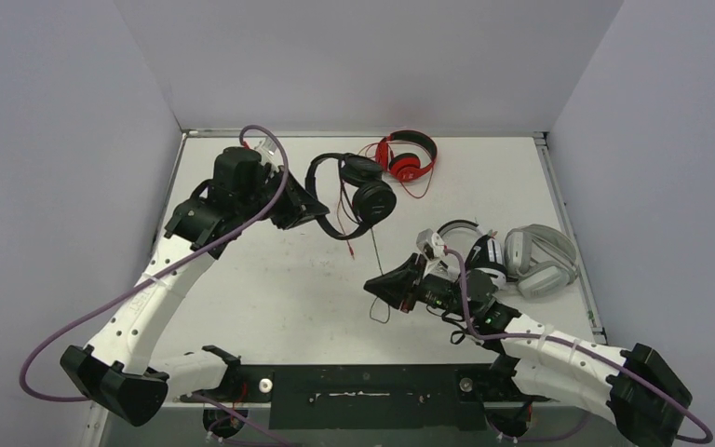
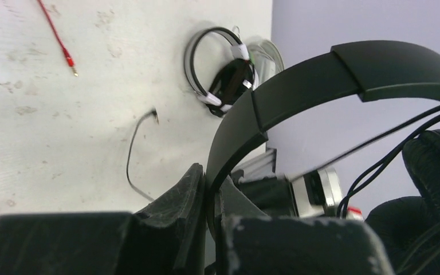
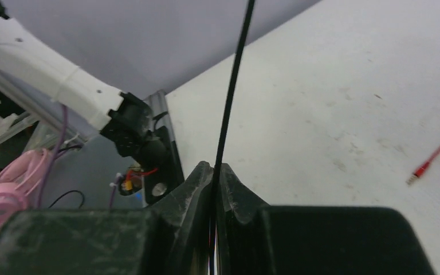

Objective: Wrap the headphones
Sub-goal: Wrap the headphones cable around the headphones.

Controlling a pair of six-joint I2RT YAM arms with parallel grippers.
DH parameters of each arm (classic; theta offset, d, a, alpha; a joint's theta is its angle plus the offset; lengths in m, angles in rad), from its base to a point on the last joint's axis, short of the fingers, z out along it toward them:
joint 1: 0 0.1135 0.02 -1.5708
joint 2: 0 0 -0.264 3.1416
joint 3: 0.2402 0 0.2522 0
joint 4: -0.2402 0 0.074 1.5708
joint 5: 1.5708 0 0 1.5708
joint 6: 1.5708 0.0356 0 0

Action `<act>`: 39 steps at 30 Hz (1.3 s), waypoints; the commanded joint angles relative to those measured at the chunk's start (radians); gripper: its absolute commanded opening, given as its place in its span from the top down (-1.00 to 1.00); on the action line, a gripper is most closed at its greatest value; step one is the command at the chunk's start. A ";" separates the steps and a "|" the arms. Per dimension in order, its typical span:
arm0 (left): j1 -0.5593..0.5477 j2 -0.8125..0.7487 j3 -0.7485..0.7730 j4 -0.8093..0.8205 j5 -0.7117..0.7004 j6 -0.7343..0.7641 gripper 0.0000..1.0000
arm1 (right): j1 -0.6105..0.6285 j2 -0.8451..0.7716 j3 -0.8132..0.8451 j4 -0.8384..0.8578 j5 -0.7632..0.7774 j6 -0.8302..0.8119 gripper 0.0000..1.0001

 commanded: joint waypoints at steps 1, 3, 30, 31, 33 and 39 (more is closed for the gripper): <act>0.014 -0.077 0.006 0.041 -0.179 -0.053 1.00 | 0.103 0.034 0.022 0.262 -0.072 0.069 0.83; 0.014 -0.089 -0.013 0.034 -0.227 -0.047 1.00 | 0.140 0.065 0.044 0.304 -0.079 0.095 0.79; 0.009 -0.130 -0.216 -0.062 -0.881 0.203 1.00 | 0.194 0.306 0.465 0.067 0.017 0.142 0.75; 0.009 -0.126 -0.221 -0.059 -0.889 0.210 1.00 | 0.192 0.321 0.481 0.057 0.018 0.147 0.76; 0.007 -0.120 -0.238 -0.046 -0.893 0.221 1.00 | 0.188 0.354 0.499 0.064 0.016 0.171 0.82; -0.022 -0.095 -0.279 0.005 -0.879 0.245 1.00 | 0.152 0.430 0.563 0.079 -0.029 0.222 0.82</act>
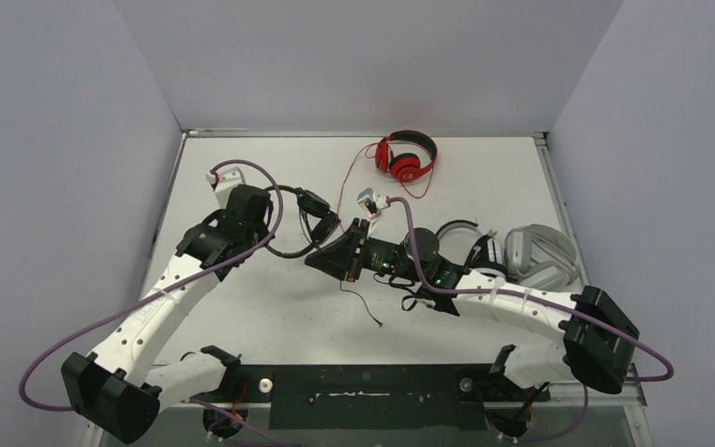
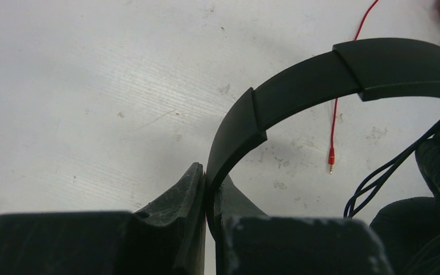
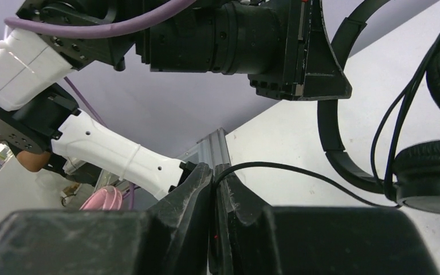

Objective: Wrap the headphones
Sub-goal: Wrap the headphones cable around the headphones.

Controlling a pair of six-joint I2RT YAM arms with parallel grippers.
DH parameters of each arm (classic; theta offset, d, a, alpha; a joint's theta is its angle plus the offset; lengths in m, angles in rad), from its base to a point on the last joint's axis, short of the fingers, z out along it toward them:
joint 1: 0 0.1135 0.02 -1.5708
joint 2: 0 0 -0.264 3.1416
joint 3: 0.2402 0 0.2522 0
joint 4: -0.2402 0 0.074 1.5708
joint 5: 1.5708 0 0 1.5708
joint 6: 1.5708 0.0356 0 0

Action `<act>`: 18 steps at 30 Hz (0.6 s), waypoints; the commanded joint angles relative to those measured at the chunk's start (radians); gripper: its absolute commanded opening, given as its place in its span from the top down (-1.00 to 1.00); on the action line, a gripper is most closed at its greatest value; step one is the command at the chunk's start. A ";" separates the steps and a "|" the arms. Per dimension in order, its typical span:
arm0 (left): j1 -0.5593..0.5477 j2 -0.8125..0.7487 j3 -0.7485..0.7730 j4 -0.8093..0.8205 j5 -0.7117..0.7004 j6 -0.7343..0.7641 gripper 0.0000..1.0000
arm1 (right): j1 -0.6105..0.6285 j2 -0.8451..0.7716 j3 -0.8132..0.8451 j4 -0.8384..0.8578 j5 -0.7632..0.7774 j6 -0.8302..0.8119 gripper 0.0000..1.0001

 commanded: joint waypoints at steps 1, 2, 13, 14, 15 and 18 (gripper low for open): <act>-0.029 0.024 -0.009 0.106 -0.021 0.050 1.00 | -0.041 0.035 0.087 0.034 -0.058 0.043 0.82; -0.041 0.032 -0.010 0.112 -0.016 0.074 1.00 | -0.055 0.040 0.099 0.024 -0.069 0.047 0.82; -0.156 0.140 0.039 0.097 0.029 0.332 1.00 | -0.281 0.118 0.275 -0.473 -0.298 -0.171 1.00; -0.159 0.161 0.056 0.084 0.049 0.363 1.00 | -0.300 0.131 0.287 -0.511 -0.324 -0.191 1.00; -0.162 0.180 0.078 0.064 0.063 0.392 1.00 | -0.320 0.142 0.294 -0.540 -0.347 -0.208 1.00; -0.184 0.237 0.130 -0.006 0.049 0.461 1.00 | -0.388 0.157 0.304 -0.599 -0.423 -0.245 1.00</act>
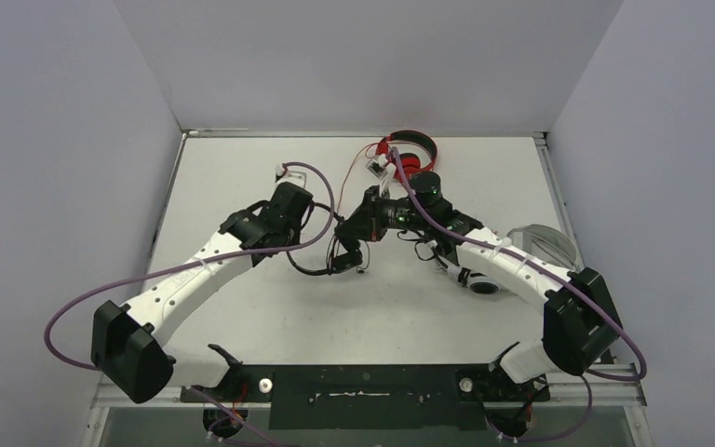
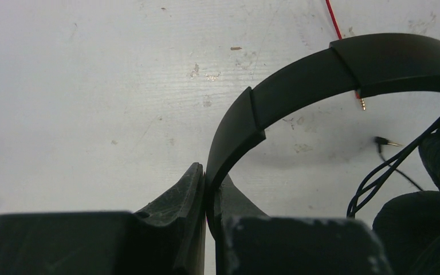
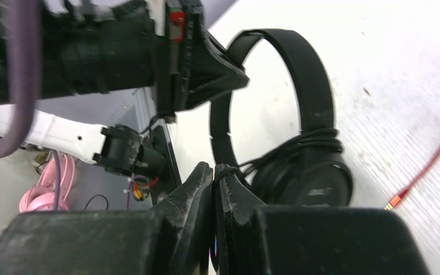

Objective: Wrap the headphones
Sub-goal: Wrap the headphones cable around the headphones.

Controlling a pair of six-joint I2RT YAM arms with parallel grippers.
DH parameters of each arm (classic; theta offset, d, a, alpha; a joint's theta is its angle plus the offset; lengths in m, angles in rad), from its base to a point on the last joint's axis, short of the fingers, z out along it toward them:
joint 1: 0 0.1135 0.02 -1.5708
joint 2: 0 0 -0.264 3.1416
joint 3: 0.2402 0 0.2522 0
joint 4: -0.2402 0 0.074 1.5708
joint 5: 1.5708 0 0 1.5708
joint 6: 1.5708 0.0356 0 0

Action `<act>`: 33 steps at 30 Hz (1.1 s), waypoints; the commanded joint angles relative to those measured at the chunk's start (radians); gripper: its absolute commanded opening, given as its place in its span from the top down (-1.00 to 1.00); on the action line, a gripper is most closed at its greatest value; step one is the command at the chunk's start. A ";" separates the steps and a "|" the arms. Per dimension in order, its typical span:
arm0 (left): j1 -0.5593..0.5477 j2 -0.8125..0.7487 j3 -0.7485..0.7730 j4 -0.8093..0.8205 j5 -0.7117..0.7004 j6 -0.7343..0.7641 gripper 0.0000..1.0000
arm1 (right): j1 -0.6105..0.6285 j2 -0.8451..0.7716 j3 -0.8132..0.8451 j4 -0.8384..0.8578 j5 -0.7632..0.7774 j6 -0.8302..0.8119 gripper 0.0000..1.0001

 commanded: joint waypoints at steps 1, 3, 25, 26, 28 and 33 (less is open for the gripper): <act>-0.033 0.062 0.101 -0.068 0.004 0.156 1.00 | -0.096 0.009 0.057 -0.124 -0.154 -0.110 1.00; -0.049 0.085 0.112 -0.079 -0.008 0.185 1.00 | -0.128 0.008 0.058 -0.148 -0.174 -0.129 1.00; -0.067 0.233 0.288 -0.238 0.507 0.161 1.00 | -0.264 -0.009 0.060 -0.279 -0.171 -0.281 0.61; -0.067 0.231 0.291 -0.240 0.523 0.154 1.00 | -0.270 -0.018 0.055 -0.279 -0.164 -0.281 0.61; -0.067 0.224 0.294 -0.237 0.552 0.141 1.00 | -0.279 -0.041 0.046 -0.282 -0.140 -0.280 0.57; -0.064 0.203 0.311 -0.242 0.624 0.103 1.00 | -0.302 -0.093 0.027 -0.294 -0.089 -0.287 0.47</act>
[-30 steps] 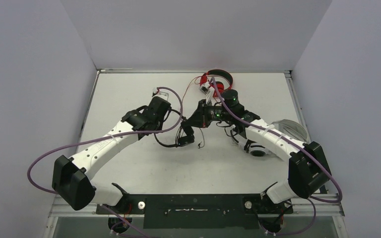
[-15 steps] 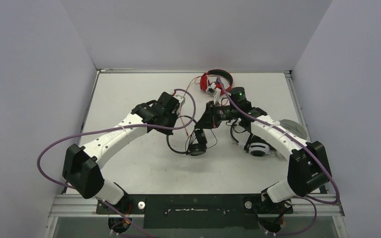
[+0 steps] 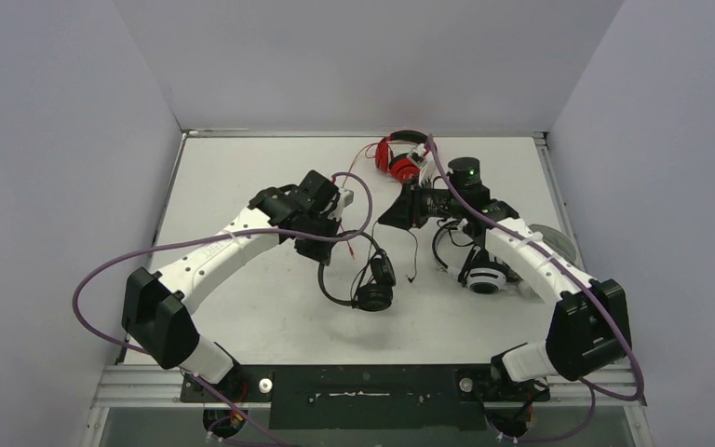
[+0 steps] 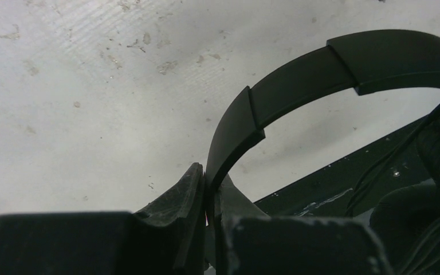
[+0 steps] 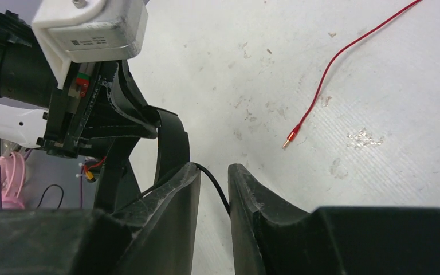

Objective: Wrap the headphones
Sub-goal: Wrap the headphones cable around the headphones.

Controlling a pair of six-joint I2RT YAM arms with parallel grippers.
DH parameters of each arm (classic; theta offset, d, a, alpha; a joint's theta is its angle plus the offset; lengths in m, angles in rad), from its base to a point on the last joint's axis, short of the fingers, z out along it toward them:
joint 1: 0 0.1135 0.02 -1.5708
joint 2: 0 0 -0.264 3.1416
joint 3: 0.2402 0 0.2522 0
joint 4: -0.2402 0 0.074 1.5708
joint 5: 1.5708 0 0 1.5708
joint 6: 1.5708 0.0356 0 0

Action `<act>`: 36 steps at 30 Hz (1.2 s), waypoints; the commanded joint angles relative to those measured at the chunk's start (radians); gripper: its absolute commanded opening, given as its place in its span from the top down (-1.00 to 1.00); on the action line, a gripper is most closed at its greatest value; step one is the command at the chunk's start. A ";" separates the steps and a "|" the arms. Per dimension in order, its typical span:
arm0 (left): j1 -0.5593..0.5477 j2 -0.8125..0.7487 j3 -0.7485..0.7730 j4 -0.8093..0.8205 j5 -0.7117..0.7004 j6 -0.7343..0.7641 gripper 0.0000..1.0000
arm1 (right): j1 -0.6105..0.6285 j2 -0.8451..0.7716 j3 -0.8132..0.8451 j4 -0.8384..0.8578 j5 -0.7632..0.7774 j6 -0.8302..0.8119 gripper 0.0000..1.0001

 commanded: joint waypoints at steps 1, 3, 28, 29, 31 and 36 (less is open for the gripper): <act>0.002 -0.045 0.071 -0.007 0.116 -0.058 1.00 | -0.023 -0.094 -0.012 0.040 0.059 -0.025 0.47; 0.013 -0.056 0.081 -0.013 0.124 -0.079 1.00 | -0.025 -0.119 -0.029 0.048 0.075 -0.020 0.41; 0.021 -0.124 0.252 -0.142 0.230 -0.193 1.00 | -0.019 -0.354 -0.542 0.787 0.131 0.167 -0.81; 0.020 -0.126 0.256 -0.142 0.236 -0.193 1.00 | -0.018 -0.351 -0.542 0.799 0.139 0.164 -0.81; 0.015 -0.130 0.261 -0.138 0.243 -0.193 1.00 | -0.011 -0.337 -0.534 0.811 0.159 0.151 -0.78; 0.006 -0.138 0.263 -0.130 0.282 -0.194 1.00 | -0.004 -0.271 -0.474 0.831 0.169 0.140 -0.55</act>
